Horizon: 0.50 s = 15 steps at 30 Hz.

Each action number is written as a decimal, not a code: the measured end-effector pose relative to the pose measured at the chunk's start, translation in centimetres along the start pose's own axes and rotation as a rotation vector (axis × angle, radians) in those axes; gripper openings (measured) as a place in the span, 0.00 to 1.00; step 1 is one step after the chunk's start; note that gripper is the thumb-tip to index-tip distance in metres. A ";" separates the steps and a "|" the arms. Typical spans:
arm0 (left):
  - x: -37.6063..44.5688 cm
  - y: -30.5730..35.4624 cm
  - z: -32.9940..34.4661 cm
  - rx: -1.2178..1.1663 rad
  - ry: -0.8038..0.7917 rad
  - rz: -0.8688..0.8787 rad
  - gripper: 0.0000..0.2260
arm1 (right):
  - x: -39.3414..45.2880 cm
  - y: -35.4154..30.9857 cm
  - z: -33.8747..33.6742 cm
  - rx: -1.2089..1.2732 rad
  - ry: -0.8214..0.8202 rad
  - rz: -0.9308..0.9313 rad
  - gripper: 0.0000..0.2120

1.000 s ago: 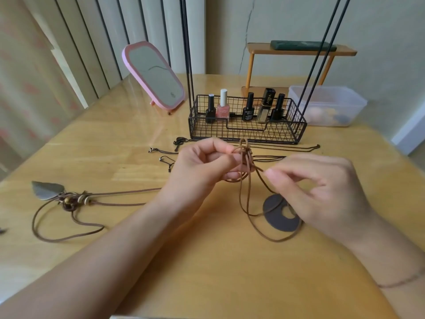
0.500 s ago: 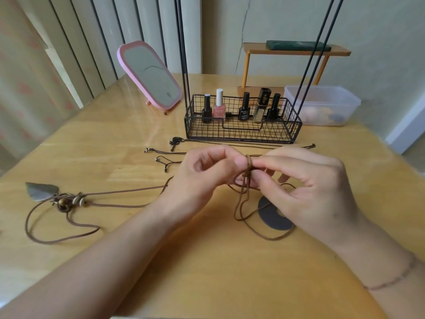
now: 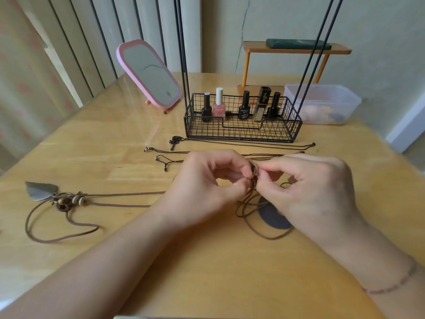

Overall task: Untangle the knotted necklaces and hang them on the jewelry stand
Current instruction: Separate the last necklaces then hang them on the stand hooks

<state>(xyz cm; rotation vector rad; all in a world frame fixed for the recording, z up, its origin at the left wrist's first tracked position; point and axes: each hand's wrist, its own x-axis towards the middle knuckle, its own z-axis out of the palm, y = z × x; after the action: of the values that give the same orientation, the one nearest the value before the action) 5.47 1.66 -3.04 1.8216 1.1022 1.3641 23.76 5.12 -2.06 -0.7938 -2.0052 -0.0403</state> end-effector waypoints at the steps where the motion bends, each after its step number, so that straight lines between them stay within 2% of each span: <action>1: 0.0 0.0 0.0 0.052 -0.004 0.007 0.08 | 0.0 -0.1 0.0 -0.035 0.010 0.006 0.06; 4: -0.1 0.1 -0.4 0.137 0.039 -0.017 0.05 | 0.1 0.2 -0.2 -0.046 0.074 0.048 0.04; 9: 0.0 0.8 -0.7 -0.099 0.143 0.004 0.10 | 0.1 0.6 -0.5 0.101 0.030 -0.021 0.02; 11: 0.0 0.9 -0.1 -0.064 0.097 -0.002 0.09 | 0.0 0.3 -0.2 0.118 -0.007 -0.051 0.03; 15: -0.1 0.5 0.2 0.000 0.024 -0.040 0.02 | 0.0 0.3 0.0 0.138 -0.066 -0.019 0.04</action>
<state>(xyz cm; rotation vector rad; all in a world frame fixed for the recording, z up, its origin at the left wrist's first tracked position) 5.77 1.33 -2.74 1.7778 1.1452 1.3663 23.94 5.38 -2.15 -0.6962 -2.0533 0.1140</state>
